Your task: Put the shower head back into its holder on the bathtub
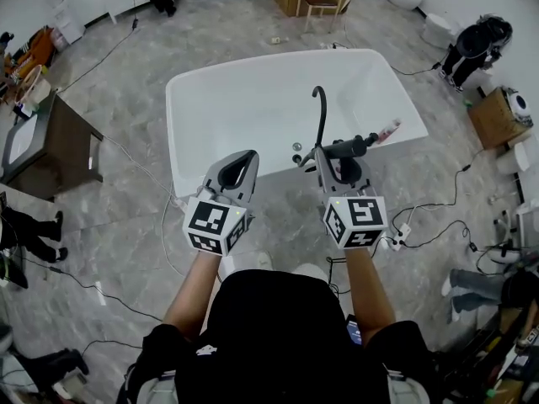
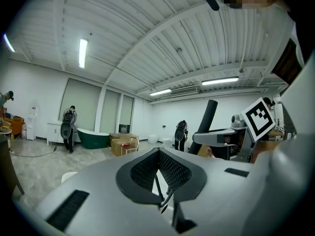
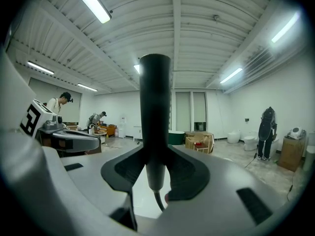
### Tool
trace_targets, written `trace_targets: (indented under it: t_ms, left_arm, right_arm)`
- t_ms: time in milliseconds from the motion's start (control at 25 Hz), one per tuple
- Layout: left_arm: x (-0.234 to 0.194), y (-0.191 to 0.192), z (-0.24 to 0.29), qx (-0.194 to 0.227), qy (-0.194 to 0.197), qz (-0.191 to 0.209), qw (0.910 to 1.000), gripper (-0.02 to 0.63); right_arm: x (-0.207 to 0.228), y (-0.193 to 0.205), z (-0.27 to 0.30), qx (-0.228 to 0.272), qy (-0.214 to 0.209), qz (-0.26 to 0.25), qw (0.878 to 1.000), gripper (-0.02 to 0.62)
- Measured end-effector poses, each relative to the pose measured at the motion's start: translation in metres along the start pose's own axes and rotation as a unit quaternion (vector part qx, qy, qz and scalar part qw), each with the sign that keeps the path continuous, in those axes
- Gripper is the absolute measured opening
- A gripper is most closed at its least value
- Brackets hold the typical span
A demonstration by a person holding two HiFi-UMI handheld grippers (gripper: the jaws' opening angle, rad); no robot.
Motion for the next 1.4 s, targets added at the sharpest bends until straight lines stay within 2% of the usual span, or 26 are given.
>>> trace_targets:
  t_ms: [320,520,960,1400]
  left_arm:
    - [-0.017,0.017,0.016,-0.032,0.011,-0.021,0.9992,0.014]
    - [-0.019,0.023,0.037,-0.042,0.014,-0.018,0.9988,0.014]
    - [-0.004,0.045,0.09,-0.08,0.006,-0.032,0.9962,0.014]
    - [0.019,0.085,0.159,-0.128,-0.006,-0.054,0.9904,0.014]
  right_arm:
    - [0.004,0.011,0.029,-0.016,0.003,0.01,1.0,0.138]
    - [0.021,0.016,0.043,-0.026,0.005,0.016,1.0,0.138]
    - [0.076,0.037,0.066,-0.041,-0.002,0.044,0.998,0.138]
    - [0.144,0.082,0.098,-0.091,-0.018,0.07,0.993,0.138]
Point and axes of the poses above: the fingertips, and each gripper's own axes: z forward along the fingers, x to its right, y out of its underside, the point moved 8 cm from there along -z, backward along the fingers, and after that the axes turned 12 degrees about -y, right-handed, at the moved point
